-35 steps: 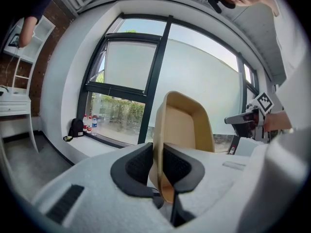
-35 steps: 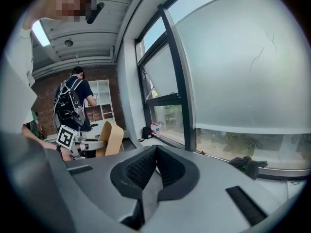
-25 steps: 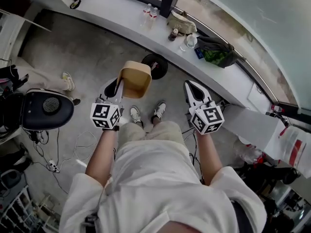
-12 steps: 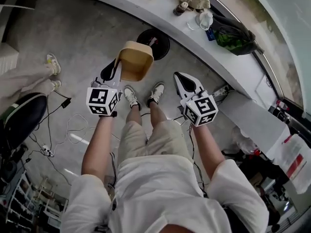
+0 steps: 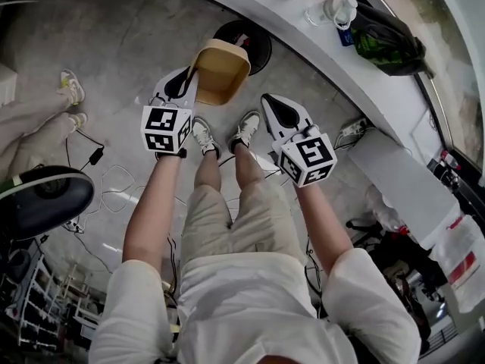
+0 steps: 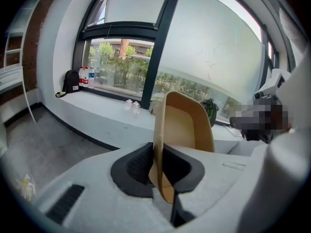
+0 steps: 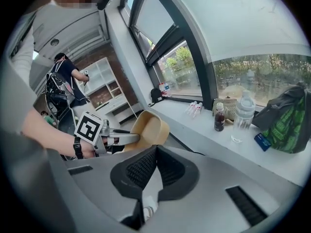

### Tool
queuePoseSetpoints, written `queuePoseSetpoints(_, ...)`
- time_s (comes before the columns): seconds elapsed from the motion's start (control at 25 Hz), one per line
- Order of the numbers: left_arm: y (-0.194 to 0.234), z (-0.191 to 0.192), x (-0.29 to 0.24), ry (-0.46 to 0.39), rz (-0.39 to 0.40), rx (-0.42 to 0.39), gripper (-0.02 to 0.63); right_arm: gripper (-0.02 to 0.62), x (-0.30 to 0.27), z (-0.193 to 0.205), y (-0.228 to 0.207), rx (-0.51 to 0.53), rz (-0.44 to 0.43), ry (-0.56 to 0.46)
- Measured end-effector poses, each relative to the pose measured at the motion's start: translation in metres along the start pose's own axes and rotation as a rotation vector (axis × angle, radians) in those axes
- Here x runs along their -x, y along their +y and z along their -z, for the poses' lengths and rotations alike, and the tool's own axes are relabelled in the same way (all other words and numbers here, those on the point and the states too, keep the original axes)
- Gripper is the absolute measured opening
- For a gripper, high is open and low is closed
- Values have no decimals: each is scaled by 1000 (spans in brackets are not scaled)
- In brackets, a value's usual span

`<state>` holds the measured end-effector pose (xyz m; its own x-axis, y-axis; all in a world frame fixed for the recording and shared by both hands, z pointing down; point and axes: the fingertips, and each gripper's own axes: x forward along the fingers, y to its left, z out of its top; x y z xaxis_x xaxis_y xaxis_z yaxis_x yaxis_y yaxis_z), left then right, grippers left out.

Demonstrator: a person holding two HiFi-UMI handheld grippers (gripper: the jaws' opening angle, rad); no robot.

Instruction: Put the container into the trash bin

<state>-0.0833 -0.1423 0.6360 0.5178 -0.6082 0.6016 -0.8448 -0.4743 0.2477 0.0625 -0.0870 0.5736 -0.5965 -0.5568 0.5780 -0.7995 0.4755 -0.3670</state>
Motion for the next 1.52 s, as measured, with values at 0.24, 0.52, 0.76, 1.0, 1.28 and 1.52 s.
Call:
queuePoseSetpoints(0.24, 7, 33, -40, 73, 6, 5, 46, 2, -24, 27, -25, -39, 7, 21)
queuePoseSetpoints(0.52, 7, 53, -95, 132, 32, -26, 46, 2, -51, 47, -50, -42, -4, 32)
queuePoseSetpoints(0.76, 1, 77, -137, 193, 58, -60, 46, 2, -65, 61, -69, -28, -14, 55)
queuePoseSetpoints(1.0, -13, 111, -176, 310, 127, -209, 44, 2, -82, 104, -87, 7, -37, 145)
queuePoseSetpoints(1.28, 0, 149, -221, 372, 138, -277, 41, 2, -99, 142, -105, 12, -33, 172)
queuePoseSetpoints(1.52, 10, 172, -252, 432, 134, -285, 41, 2, -119, 166, -119, 31, -27, 181)
